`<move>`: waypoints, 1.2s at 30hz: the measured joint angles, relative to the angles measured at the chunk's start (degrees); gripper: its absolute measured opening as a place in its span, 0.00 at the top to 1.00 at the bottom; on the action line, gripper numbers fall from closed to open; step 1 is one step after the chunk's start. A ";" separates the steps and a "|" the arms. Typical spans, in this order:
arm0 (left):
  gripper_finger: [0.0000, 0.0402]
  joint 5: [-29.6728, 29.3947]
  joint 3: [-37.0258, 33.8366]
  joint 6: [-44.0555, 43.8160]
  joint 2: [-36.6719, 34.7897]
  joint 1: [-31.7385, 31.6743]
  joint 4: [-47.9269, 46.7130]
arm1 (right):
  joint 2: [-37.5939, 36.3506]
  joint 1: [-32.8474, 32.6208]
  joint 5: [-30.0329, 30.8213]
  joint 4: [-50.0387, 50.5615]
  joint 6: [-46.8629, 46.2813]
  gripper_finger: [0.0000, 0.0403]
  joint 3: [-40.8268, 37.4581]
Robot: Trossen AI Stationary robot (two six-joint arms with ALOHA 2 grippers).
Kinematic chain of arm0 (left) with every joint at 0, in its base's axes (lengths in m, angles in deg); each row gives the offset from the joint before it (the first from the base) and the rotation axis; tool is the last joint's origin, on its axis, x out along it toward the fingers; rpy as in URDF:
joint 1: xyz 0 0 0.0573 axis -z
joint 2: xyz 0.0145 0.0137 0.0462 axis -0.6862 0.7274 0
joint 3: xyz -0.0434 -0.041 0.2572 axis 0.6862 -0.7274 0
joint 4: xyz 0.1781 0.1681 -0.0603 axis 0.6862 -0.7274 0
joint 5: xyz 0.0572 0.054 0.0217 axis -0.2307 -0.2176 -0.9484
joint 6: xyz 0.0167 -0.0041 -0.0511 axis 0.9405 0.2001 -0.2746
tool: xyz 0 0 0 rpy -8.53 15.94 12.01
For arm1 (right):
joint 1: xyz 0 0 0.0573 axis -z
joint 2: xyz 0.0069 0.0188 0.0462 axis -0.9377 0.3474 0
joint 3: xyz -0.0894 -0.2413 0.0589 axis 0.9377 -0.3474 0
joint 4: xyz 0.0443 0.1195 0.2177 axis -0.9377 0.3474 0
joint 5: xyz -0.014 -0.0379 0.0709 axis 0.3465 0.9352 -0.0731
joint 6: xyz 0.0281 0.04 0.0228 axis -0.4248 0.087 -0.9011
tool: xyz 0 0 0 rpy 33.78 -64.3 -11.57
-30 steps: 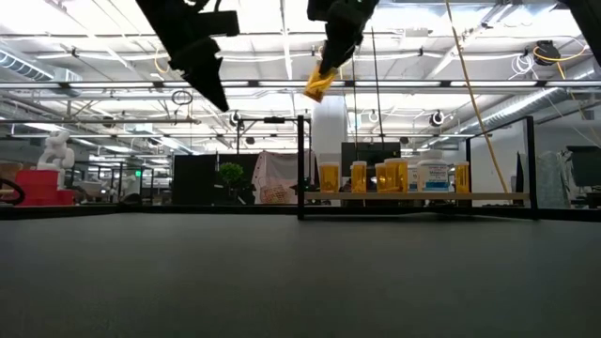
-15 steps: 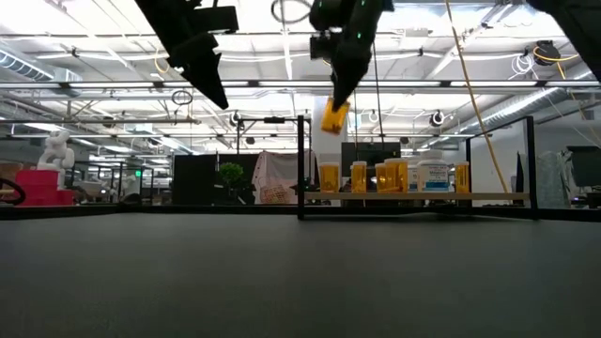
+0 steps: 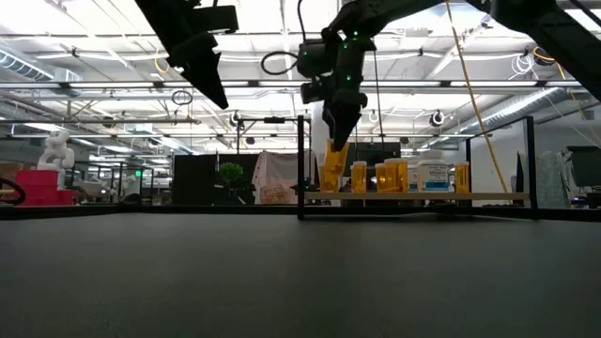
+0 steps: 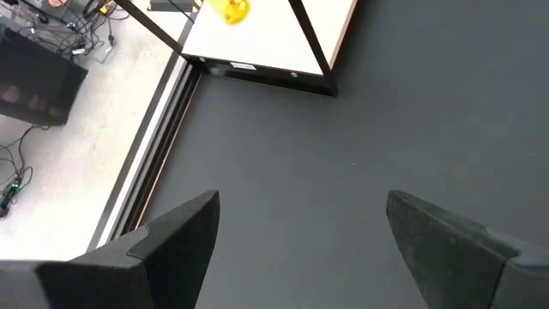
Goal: Pick and place medicine bottles onto shelf by color
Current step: Put the large orange pill bottle on the shelf aligned with the other large orange pill bottle
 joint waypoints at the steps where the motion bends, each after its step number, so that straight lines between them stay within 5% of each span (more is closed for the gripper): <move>1: 0.17 0.01 0.00 -0.01 0.00 0.00 0.00 | 0.23 0.00 -0.03 0.00 0.31 0.48 0.00; 36: 0.17 0.03 0.00 -0.22 0.00 0.00 -0.02 | 1.16 0.09 -0.16 -8.53 2.16 0.46 -6.91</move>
